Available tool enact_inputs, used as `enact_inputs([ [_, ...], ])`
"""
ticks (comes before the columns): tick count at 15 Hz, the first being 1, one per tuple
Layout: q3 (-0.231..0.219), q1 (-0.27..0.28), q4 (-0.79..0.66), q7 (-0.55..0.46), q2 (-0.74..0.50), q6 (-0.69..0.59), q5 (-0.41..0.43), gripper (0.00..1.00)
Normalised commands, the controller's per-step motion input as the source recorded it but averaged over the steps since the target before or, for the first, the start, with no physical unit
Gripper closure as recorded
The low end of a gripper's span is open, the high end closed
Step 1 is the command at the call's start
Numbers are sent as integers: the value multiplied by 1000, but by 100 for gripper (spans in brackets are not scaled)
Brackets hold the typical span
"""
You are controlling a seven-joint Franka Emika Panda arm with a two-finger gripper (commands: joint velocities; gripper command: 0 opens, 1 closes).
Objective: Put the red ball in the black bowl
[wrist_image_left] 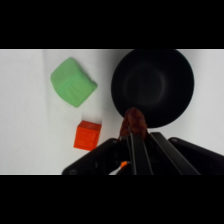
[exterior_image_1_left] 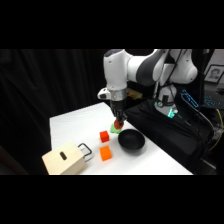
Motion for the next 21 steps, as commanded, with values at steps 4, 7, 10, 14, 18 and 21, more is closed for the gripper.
enact_inputs([
  [4, 96, 98, -287, 111, -219, 185, -10, 96],
  [7, 68, 72, -283, 72, -170, 254, 5, 96],
  [10, 35, 37, -248, 26, -123, 281, 10, 96],
  [14, 20, 20, -204, -31, -66, 324, 21, 95],
  [18, -2, 1, -113, -46, 5, 276, -20, 51],
  [21, -12, -8, -60, -83, 3, 213, -9, 27],
])
